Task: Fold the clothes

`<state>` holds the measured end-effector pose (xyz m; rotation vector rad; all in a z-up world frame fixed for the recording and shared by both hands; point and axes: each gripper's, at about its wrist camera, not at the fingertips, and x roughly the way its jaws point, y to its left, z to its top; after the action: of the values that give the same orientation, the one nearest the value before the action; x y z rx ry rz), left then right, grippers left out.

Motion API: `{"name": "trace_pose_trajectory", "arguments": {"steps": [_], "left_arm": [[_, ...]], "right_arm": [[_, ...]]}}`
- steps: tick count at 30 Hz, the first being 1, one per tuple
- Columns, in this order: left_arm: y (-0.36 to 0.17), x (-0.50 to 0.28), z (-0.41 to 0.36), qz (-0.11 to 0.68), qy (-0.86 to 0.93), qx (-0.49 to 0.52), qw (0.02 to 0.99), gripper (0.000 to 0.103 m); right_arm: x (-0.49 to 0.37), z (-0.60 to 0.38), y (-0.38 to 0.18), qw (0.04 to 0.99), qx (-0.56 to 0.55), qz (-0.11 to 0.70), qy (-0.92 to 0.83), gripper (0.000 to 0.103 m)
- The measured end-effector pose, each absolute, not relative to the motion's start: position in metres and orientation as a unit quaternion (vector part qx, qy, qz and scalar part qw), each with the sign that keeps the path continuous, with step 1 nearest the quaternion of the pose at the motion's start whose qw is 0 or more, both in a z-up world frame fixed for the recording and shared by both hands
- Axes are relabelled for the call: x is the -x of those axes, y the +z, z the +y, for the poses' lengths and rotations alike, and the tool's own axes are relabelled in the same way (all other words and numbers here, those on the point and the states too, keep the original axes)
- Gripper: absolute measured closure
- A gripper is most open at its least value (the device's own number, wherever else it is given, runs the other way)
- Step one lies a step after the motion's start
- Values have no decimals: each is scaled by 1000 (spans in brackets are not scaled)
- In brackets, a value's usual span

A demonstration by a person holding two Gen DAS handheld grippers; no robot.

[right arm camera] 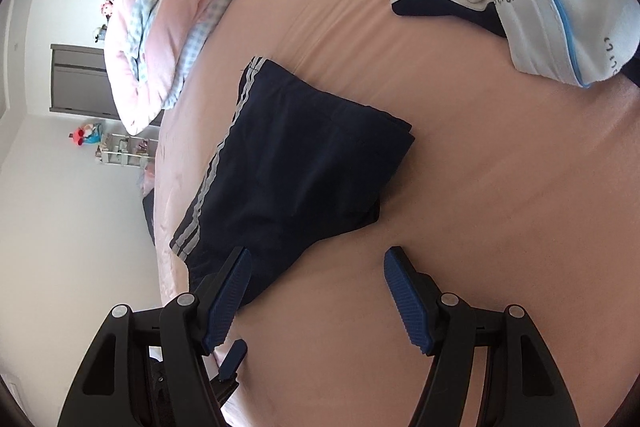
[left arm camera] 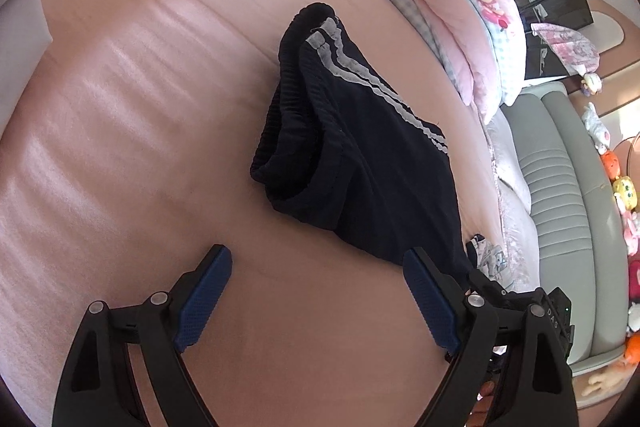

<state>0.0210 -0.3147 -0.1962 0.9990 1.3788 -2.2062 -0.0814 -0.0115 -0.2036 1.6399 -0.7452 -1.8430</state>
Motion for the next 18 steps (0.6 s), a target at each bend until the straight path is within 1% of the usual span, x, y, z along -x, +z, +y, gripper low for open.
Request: {"name": "trace_pose_trajectory", "arguments": {"steps": [2,4,7,13,18], "left_arm": [[-199,-28,-315,504,-778,-332,175,14],[-201,-32,-316,516,-776,-319,172,14],[-200,-37,-317,531,-770,-311,166,14],[-212,-50,-327,588,-750,-258,155,14],[-212,-44,-335,604,-744,-242,151,14]], "right_arm": [[80,-14,-203,276,-605,-273,-695,33],[79,-17,-203,278,-599,-273,-700,29],[82,-21,-204,281,-594,-274,-703,28],[96,-17,-214,287,-595,-329,-675,27],[110,-19,-220,298,-606,-356,-646,27]]}}
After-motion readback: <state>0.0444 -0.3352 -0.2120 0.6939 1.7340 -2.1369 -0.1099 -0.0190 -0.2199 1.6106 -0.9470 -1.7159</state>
